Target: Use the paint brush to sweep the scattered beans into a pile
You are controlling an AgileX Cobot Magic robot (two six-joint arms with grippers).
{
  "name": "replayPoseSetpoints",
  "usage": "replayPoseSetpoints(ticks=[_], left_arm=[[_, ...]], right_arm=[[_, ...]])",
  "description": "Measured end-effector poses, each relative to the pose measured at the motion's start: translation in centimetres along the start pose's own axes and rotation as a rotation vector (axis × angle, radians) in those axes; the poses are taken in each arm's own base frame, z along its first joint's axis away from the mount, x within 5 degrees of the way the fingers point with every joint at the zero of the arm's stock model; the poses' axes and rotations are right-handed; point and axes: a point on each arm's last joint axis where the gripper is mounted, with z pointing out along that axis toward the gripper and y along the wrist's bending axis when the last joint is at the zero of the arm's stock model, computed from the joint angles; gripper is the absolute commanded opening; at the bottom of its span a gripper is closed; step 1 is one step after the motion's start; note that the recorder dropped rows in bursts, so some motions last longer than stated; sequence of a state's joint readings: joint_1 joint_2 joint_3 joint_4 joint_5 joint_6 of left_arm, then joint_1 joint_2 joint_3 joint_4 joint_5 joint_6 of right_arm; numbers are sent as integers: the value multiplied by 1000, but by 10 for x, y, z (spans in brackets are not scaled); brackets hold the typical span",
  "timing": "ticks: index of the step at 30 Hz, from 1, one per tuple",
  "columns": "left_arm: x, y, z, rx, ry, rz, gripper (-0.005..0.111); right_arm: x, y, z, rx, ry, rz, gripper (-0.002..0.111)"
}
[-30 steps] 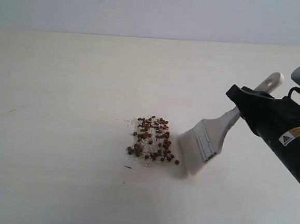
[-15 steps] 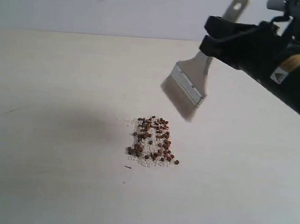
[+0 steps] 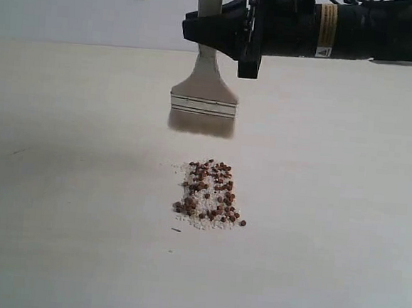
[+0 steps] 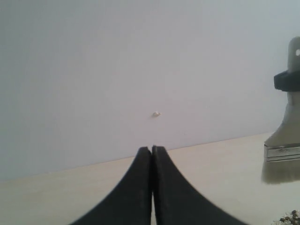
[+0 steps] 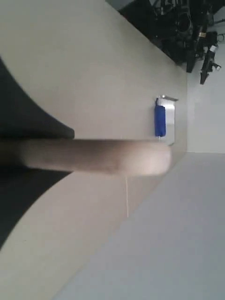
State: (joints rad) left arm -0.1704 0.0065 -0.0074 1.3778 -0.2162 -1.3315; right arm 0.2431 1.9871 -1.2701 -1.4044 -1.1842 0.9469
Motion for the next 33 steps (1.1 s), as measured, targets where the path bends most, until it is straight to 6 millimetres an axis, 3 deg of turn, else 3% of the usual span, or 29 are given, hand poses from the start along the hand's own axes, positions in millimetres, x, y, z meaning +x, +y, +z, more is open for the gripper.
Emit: replayPoseSetpoints(ticks=[7,12,16,21,26,33], left_arm=[[0,0,0,2,0,0,0],[0,0,0,2,0,0,0],[0,0,0,2,0,0,0],[0,0,0,2,0,0,0],[0,0,0,2,0,0,0],[0,0,0,2,0,0,0]], right_arm=[[27,-56,16,-83,146,1,0],[20,-77,26,-99,179,-59,0],[15,-75,39,-127,180,-91,0],[18,-69,56,-142,116,-11,0],[15,-70,57,-130,72,16,0],[27,-65,56,-181,197,-58,0]])
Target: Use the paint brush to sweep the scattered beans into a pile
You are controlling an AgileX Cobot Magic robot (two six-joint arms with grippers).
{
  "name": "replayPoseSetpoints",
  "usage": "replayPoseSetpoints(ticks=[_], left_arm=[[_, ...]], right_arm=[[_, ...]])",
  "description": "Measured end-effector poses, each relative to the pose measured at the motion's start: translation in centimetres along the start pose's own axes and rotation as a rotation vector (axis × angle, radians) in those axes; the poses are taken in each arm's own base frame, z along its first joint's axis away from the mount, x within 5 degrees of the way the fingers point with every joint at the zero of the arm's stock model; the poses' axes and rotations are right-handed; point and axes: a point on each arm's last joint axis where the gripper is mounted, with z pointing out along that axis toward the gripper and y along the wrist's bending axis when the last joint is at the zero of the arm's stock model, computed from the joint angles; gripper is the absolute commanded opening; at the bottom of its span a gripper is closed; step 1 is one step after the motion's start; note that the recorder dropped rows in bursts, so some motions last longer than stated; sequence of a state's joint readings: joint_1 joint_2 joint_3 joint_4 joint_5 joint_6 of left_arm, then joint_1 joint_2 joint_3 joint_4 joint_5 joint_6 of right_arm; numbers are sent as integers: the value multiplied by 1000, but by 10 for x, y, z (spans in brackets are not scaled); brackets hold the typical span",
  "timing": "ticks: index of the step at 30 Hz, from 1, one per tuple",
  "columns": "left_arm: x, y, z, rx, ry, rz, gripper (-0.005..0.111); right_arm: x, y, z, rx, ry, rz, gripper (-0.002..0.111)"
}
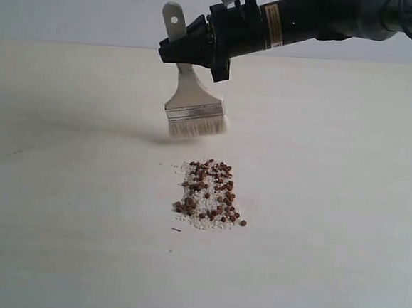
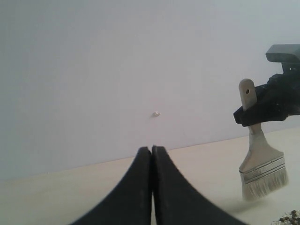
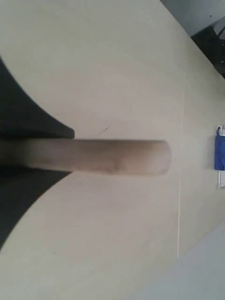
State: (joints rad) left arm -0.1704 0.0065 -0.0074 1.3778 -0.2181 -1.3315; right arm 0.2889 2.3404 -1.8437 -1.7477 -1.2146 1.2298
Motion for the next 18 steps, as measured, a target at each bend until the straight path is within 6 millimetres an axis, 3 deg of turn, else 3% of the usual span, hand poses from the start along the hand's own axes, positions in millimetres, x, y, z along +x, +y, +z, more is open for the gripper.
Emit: replayPoseSetpoints(ticks=[8,18], left_arm=[[0,0,0,0,0,0,0],[0,0,0,0,0,0,0]], right_arm=[[-3,0,2,-4,3,-28,0],[-10,11,23,-52,2,-54,0]])
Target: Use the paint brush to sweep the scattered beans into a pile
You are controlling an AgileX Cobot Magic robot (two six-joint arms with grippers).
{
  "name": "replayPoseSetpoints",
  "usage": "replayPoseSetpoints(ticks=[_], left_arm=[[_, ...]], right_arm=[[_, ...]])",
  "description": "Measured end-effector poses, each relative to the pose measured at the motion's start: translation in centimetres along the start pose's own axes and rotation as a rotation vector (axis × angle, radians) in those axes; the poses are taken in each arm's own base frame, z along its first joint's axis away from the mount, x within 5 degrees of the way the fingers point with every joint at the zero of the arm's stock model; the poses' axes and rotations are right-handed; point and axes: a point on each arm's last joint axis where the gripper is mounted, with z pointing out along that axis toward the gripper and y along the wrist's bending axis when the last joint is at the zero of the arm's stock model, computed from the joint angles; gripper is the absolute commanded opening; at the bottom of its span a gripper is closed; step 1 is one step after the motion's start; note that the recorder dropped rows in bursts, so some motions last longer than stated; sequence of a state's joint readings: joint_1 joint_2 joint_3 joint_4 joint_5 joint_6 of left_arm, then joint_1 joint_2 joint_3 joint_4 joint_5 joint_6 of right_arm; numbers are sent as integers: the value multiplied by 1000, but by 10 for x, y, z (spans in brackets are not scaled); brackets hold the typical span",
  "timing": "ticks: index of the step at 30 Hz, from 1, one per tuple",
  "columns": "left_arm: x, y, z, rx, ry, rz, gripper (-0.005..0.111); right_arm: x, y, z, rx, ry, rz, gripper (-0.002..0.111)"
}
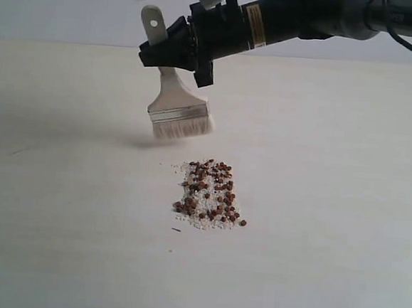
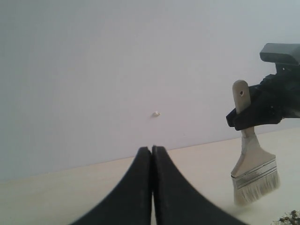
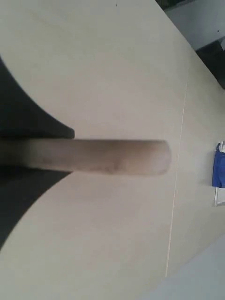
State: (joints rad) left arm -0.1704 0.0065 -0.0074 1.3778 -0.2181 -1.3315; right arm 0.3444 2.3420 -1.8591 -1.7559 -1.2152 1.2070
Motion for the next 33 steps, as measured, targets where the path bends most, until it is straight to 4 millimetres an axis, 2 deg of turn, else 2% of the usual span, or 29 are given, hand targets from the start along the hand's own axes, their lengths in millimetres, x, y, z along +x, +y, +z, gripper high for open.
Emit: replayPoseSetpoints(ticks=[5,12,29,33], left_arm=[[0,0,0,0,0,0,0],[0,0,0,0,0,0,0],[0,0,0,0,0,0,0],[0,0,0,0,0,0,0]], right_arm=[[1,2,5,-12,0,12,0],[16,1,10,-23,14,142,0],[17,0,8,-18,16,329,0],[14,-6,3,62,20,545,0]])
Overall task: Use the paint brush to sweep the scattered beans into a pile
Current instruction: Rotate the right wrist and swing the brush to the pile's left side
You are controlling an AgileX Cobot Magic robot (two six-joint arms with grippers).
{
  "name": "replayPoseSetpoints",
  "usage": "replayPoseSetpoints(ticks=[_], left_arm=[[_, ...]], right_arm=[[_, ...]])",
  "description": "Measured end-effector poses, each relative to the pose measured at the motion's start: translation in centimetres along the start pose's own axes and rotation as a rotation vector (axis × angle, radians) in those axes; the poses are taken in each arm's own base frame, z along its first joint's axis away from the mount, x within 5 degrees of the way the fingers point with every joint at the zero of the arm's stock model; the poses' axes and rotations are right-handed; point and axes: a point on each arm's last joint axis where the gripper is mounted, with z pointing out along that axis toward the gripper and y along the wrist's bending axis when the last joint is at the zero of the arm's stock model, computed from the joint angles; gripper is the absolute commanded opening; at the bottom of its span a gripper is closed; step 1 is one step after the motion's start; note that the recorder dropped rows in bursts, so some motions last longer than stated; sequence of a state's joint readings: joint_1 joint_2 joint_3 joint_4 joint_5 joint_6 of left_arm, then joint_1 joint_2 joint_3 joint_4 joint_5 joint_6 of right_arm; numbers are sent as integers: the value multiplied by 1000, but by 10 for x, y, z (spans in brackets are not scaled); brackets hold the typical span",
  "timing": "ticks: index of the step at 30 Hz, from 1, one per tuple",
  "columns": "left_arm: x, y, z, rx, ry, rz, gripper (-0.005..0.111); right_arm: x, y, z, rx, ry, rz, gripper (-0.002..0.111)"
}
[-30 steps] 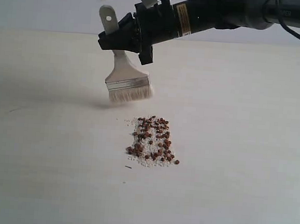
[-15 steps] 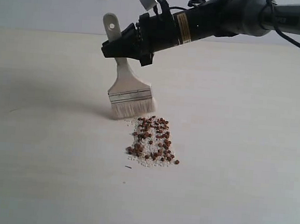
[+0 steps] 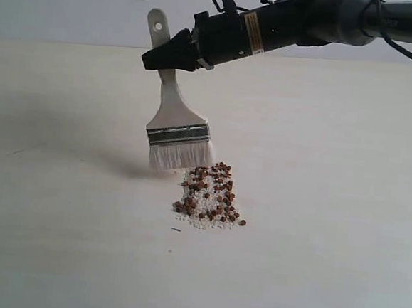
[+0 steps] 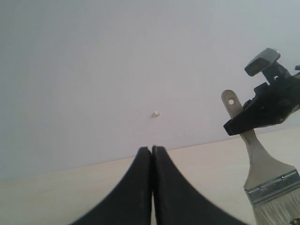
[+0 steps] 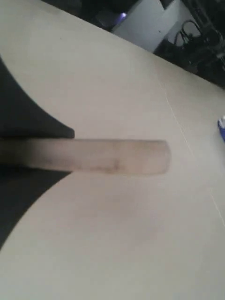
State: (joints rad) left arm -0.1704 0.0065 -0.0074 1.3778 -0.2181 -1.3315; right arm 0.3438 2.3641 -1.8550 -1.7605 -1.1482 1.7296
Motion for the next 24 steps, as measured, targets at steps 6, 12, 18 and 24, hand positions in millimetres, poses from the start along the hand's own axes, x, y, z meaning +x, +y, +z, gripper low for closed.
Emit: replayPoseSetpoints(ticks=[6,12,18,24], left_arm=[[0,0,0,0,0,0,0],[0,0,0,0,0,0,0],[0,0,0,0,0,0,0],[0,0,0,0,0,0,0]], right_arm=[[2,-6,-6,147,-89,128,0],[4,15,-24,284,-234,165,0],[17,46,-43,532,-437,224,0],[51,82,-18,885,-536,335,0]])
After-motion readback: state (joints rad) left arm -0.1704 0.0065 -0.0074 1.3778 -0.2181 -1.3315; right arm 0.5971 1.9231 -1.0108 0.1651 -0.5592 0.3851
